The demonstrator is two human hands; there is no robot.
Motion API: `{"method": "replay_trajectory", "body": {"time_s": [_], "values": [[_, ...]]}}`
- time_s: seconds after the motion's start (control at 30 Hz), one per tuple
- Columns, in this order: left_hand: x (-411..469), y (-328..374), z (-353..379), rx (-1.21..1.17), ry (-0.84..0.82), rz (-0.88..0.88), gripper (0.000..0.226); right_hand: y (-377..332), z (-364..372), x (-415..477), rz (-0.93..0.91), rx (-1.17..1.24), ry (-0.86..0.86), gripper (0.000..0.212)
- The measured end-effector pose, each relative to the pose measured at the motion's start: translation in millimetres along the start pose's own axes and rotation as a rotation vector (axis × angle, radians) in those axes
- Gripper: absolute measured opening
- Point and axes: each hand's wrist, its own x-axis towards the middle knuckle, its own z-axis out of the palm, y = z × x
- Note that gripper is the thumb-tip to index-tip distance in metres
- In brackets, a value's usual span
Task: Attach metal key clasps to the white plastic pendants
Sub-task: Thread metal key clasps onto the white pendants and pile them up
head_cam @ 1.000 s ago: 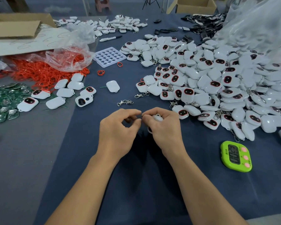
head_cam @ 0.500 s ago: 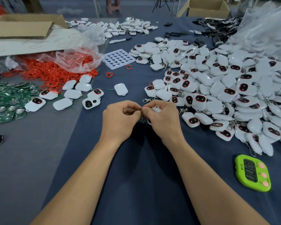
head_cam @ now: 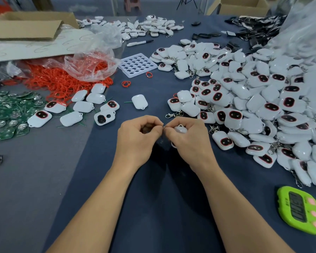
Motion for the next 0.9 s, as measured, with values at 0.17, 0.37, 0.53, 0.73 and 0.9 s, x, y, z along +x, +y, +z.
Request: {"method": "replay_trajectory", "body": {"time_s": [0.17,0.37,0.53,0.73,0.9], "values": [[-0.8,1.7,0.5,-0.005,0.012,0.018,0.022,-0.5,-1.2,2.0,-0.013,0.034,0.013,0.013],[-3.0,1.6,-0.9,-0.015,-0.047,-0.020,0.027,-1.8,-3.0,2.2,0.016,0.120,0.024,0.014],[-4.5,4.3,-2.7,-0.001,-0.061,-0.001,0.030,-2.6,-3.4,1.7,0.005,0.094,-0.037,0.018],[-5.7,3.6,-3.1,0.002,-0.086,-0.005,0.027,-2.7,-6.6,0.3,0.001,0.111,-0.090,0.021],[-4.9,1.5,-5.3,-0.027,-0.114,-0.022,0.021,-3.4,-8.9,-0.3,0.006,0.124,-0.113,0.016]]}}
